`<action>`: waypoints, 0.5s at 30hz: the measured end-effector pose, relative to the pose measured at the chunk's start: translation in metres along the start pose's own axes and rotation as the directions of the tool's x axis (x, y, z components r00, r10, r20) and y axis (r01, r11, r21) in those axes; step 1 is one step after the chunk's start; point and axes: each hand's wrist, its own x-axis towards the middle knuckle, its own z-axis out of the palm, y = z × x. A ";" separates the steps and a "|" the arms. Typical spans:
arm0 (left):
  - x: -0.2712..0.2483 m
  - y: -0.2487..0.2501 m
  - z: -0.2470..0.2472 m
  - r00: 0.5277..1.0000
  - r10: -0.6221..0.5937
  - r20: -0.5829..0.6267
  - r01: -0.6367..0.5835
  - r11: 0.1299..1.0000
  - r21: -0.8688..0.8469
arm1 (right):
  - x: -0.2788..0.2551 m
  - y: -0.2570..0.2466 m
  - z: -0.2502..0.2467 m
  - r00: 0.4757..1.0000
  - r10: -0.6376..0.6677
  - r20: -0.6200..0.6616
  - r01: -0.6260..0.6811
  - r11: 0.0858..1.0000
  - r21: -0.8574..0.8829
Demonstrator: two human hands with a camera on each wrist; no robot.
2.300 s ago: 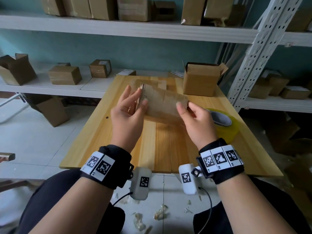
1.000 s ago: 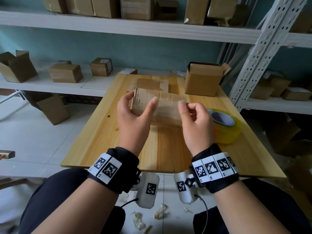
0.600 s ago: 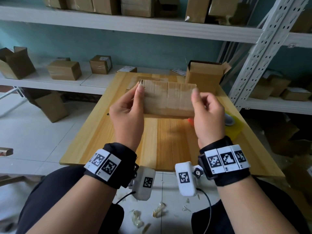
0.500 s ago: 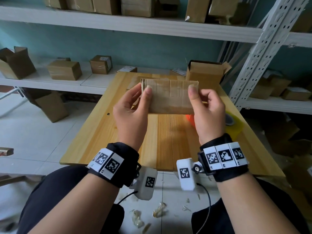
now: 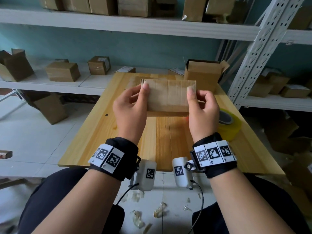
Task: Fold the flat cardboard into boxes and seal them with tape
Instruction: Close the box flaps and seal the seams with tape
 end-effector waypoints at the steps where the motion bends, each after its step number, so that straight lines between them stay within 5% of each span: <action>1: 0.003 0.001 0.000 1.000 0.014 -0.005 -0.014 1.000 0.000 | 0.001 -0.003 0.000 1.000 -0.018 -0.002 0.018 1.000 -0.008; 7: -0.003 -0.005 0.006 0.995 0.092 0.039 -0.097 0.986 0.137 | -0.004 -0.002 0.007 0.999 -0.042 0.010 0.043 0.992 -0.118; 15: 0.003 -0.012 0.000 1.000 0.014 0.007 -0.014 1.000 0.009 | 0.005 0.004 0.007 0.999 -0.045 0.006 0.045 0.994 -0.102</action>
